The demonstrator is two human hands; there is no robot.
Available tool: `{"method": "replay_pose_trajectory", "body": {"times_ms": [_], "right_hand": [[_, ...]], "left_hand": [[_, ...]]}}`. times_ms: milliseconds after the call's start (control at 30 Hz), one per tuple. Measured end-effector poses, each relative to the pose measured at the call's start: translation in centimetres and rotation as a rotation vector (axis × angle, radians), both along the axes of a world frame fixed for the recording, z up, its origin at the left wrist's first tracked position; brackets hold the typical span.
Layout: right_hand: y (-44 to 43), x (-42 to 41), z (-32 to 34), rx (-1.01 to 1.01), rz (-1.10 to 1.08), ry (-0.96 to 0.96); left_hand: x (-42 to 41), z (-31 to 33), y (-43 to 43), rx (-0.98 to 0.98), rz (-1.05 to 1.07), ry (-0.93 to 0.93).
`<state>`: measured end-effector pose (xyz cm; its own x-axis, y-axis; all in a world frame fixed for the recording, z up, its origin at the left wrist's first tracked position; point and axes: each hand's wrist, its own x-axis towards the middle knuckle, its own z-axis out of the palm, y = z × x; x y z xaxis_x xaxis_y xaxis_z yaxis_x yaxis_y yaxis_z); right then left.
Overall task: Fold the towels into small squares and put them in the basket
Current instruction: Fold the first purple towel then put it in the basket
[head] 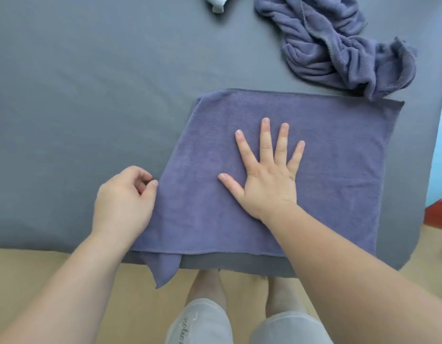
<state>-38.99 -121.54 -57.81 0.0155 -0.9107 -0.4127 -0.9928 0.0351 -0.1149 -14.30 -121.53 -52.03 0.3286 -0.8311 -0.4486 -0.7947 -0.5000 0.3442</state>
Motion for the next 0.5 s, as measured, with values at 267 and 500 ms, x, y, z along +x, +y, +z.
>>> {"method": "replay_pose_trajectory", "body": {"times_ms": [267, 500], "right_hand": [[-0.6, 0.6, 0.2, 0.098, -0.029, 0.016], [-1.3, 0.0, 0.1, 0.216, -0.042, -0.066]], "left_hand": [[-0.9, -0.2, 2.1, 0.204, -0.305, -0.072], [-1.0, 2.5, 0.9, 0.197, -0.080, 0.495]]}}
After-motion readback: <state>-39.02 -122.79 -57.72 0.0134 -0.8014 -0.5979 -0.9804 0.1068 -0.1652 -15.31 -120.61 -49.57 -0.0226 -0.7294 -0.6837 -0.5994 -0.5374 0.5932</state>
